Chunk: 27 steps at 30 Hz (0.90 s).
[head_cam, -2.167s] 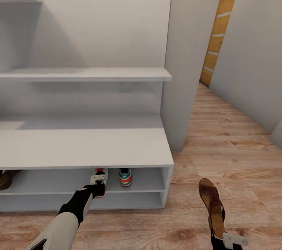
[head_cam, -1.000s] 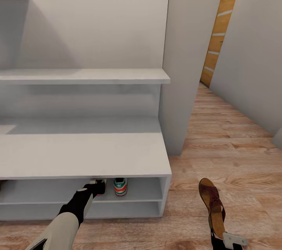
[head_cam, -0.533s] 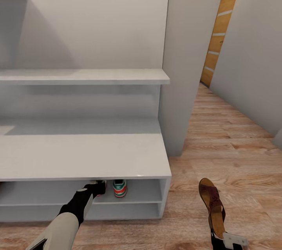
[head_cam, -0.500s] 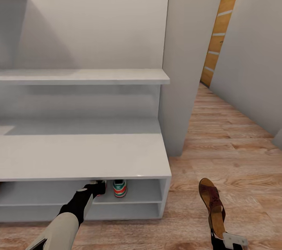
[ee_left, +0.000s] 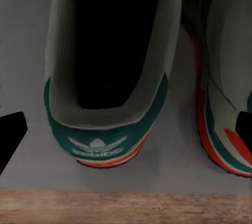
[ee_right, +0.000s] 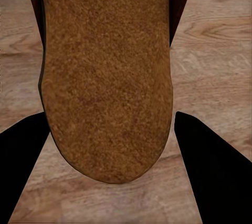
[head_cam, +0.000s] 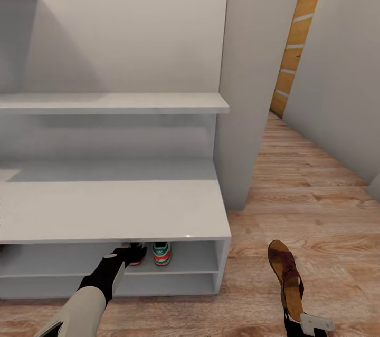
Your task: Pick up the two gym shoes and the two sandals from the corridor floor and place them onto the hallstand (shoe rack) in the corridor, making sure they are on the rack and not on the floor. Arrange them so the two gym shoes are next to each other and the two sandals are next to each other.
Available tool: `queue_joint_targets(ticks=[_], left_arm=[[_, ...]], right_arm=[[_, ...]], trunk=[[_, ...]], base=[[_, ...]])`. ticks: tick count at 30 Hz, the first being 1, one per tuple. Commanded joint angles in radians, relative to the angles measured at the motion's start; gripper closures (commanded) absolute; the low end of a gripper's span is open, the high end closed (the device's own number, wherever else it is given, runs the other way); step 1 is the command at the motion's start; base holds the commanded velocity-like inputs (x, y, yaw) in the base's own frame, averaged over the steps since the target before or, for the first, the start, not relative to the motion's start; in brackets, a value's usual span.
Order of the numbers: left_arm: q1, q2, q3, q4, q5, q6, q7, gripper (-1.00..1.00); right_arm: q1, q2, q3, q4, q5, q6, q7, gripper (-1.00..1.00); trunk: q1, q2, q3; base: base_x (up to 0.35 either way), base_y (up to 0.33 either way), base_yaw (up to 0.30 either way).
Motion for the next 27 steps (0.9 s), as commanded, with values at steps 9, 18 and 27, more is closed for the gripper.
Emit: queue_joint_targets(ticks=[9,18,27], left_arm=[[0.0,-0.001,0.008,-0.01,-0.008,0.005,-0.008,-1.0],[0.0,-0.001,0.008,-0.01,-0.008,0.005,-0.009,-1.0],[0.014,0.003,0.012,-0.007,-0.005,-0.031,-0.01,-1.0]], right_arm=[[-0.001,0.0,-0.005,0.001,0.0,-0.004,0.003,1.0],[-0.001,0.0,-0.005,0.001,0.0,-0.004,0.002,1.0],[-0.001,0.0,-0.003,0.002,0.0,-0.004,0.003,1.0]], trunk=[[0.0,0.0,-0.001],[0.0,0.0,-0.001],[0.0,0.0,-0.001]], base=[[-0.194,0.168,0.0],[-0.248,0.216,0.0],[-0.252,0.22,0.0]])
